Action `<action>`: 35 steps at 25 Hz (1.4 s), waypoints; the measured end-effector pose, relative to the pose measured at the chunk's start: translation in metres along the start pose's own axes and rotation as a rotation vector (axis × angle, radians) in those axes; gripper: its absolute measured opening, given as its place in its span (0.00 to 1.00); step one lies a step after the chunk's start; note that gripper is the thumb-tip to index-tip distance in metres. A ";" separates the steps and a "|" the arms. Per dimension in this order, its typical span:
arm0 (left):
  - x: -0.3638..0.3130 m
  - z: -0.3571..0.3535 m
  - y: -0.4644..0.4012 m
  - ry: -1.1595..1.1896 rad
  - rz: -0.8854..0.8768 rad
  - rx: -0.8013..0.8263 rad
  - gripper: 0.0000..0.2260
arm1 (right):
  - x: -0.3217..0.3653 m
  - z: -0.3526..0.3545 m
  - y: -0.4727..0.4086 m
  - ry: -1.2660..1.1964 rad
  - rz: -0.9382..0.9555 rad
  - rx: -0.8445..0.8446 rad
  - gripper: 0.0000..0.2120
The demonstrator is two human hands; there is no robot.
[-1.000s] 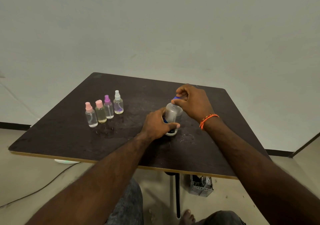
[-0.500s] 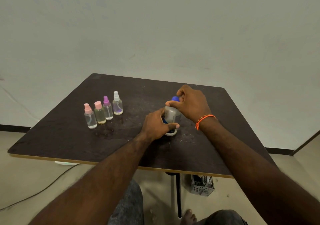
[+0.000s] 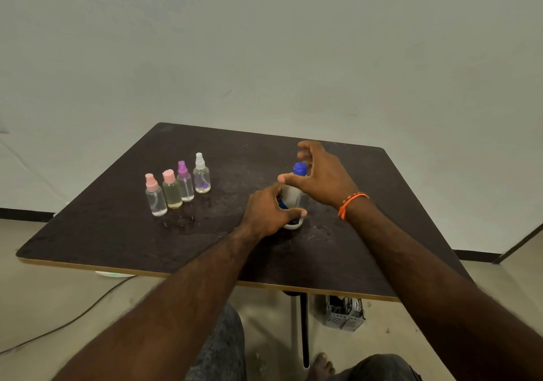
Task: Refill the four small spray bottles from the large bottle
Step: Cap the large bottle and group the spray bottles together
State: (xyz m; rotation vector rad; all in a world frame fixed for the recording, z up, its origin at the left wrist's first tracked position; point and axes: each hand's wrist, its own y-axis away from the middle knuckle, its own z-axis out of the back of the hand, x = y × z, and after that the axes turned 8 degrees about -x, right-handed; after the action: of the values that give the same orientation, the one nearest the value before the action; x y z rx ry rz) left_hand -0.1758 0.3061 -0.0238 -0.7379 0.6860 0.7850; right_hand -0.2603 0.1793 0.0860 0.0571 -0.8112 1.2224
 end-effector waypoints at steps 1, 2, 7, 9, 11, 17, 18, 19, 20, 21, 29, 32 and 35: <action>0.001 0.000 0.000 0.013 -0.004 0.001 0.37 | -0.001 0.001 0.001 -0.064 0.016 0.045 0.34; 0.002 0.000 0.000 0.027 -0.008 0.002 0.36 | -0.003 0.002 0.001 -0.111 0.038 0.068 0.30; 0.000 -0.001 0.001 0.007 -0.010 0.010 0.36 | -0.004 0.004 -0.002 0.041 -0.038 -0.141 0.25; -0.001 -0.001 0.002 -0.015 -0.008 -0.002 0.36 | 0.001 0.001 -0.001 0.146 -0.027 -0.136 0.35; -0.001 -0.001 0.002 -0.016 -0.005 -0.003 0.35 | 0.002 -0.002 0.003 0.025 -0.016 -0.038 0.39; 0.005 -0.002 0.000 -0.007 -0.001 0.008 0.37 | -0.008 0.006 0.003 -0.045 -0.017 -0.079 0.20; 0.004 -0.002 0.001 -0.005 -0.003 0.011 0.37 | -0.007 0.006 0.002 0.005 -0.042 -0.137 0.20; 0.003 -0.002 0.001 -0.003 -0.003 0.012 0.37 | -0.006 0.006 0.003 0.061 -0.047 -0.176 0.23; 0.001 -0.001 0.002 -0.008 0.001 0.015 0.36 | -0.005 0.006 0.005 0.091 -0.035 -0.175 0.27; 0.000 -0.001 0.002 -0.014 0.005 0.016 0.36 | -0.005 0.004 0.006 0.077 -0.011 -0.134 0.31; 0.004 -0.003 0.001 -0.012 0.003 0.017 0.37 | -0.008 0.004 0.003 -0.002 -0.057 -0.184 0.24; 0.002 -0.003 0.001 -0.029 0.016 0.015 0.36 | -0.004 -0.002 0.005 0.069 -0.016 -0.132 0.35; 0.006 -0.004 0.001 -0.003 0.013 0.017 0.36 | -0.012 -0.009 0.008 -0.096 0.025 0.008 0.29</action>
State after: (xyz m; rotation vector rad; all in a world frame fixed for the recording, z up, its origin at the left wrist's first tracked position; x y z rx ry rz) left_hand -0.1745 0.3056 -0.0308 -0.7171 0.6943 0.7909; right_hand -0.2634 0.1770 0.0697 0.1131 -0.8928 1.2542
